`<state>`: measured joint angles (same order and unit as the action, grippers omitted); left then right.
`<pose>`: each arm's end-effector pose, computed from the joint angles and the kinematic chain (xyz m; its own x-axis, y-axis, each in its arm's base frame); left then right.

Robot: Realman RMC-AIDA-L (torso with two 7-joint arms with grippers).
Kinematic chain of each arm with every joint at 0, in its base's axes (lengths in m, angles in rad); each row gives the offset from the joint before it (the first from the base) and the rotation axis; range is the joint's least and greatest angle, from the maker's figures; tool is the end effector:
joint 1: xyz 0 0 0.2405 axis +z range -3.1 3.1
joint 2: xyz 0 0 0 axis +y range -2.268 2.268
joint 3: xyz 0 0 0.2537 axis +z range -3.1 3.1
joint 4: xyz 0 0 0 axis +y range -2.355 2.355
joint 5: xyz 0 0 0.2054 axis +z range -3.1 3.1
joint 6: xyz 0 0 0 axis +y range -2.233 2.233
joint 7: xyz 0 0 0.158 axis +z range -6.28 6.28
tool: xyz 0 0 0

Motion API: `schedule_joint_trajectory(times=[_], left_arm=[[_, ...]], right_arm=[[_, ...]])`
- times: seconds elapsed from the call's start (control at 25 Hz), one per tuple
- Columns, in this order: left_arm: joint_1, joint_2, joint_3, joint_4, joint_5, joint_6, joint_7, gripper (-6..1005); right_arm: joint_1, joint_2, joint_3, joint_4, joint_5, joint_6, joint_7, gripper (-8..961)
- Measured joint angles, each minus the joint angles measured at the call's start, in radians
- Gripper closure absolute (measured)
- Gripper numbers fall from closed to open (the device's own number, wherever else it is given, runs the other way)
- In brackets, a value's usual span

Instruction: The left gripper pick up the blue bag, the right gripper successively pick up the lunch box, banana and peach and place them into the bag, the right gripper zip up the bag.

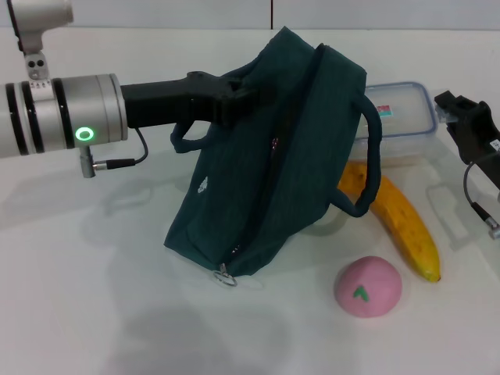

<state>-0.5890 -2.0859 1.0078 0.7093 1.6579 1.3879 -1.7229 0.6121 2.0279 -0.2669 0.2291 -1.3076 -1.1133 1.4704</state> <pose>-0.1833 0.3665 -0.0242 0.6335 0.4748 0.6109 0.5879 -0.8087 0.0189 0.2952 0.3600 -0.0488 -0.4286 -0.3579 -0.8296 -0.8848 -0.0195 0.4656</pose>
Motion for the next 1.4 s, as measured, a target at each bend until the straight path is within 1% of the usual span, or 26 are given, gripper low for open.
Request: schedule_joint_trajectory(times=[0.12,0.24,0.52,0.76,0.96,1.08,1.24,1.36,1.4], left_arm=[[0.002,0.000,-0.001,0.000,0.000,0.002,0.014,908],[0.004,-0.002,-0.001,-0.001,-0.003,0.003,0.035,908],[0.009,-0.003,0.000,-0.002,-0.004,0.005,0.048,906],[0.000,-0.003,0.000,-0.033,-0.015,0.005,0.078,905],[0.002,-0.002,-0.004,-0.068,-0.043,0.001,0.124,904],[0.001,-0.003,-0.001,-0.086,-0.056,-0.002,0.151,903],[0.000,-0.003,-0.001,-0.137,-0.093,-0.004,0.234,902],[0.001,-0.003,-0.002,-0.159,-0.106,-0.004,0.281,902],[0.003,-0.003,-0.002,-0.160,-0.110,-0.004,0.294,901]], right_arm=[[0.000,0.000,-0.001,0.001,-0.003,0.003,0.000,804],[0.001,0.000,-0.001,0.001,-0.005,0.005,-0.001,844],[0.011,0.000,-0.001,0.014,-0.005,0.011,-0.009,856],[0.007,0.000,-0.001,0.010,-0.005,0.007,-0.027,856],[0.005,0.000,-0.014,-0.009,-0.008,-0.034,-0.123,856],[-0.007,0.000,-0.017,-0.043,-0.014,-0.048,-0.167,857],[-0.019,0.000,-0.018,-0.078,-0.032,-0.116,-0.250,857],[-0.026,0.000,-0.019,-0.092,-0.033,-0.142,-0.282,857],[-0.037,0.000,-0.029,-0.115,-0.037,-0.191,-0.321,857]])
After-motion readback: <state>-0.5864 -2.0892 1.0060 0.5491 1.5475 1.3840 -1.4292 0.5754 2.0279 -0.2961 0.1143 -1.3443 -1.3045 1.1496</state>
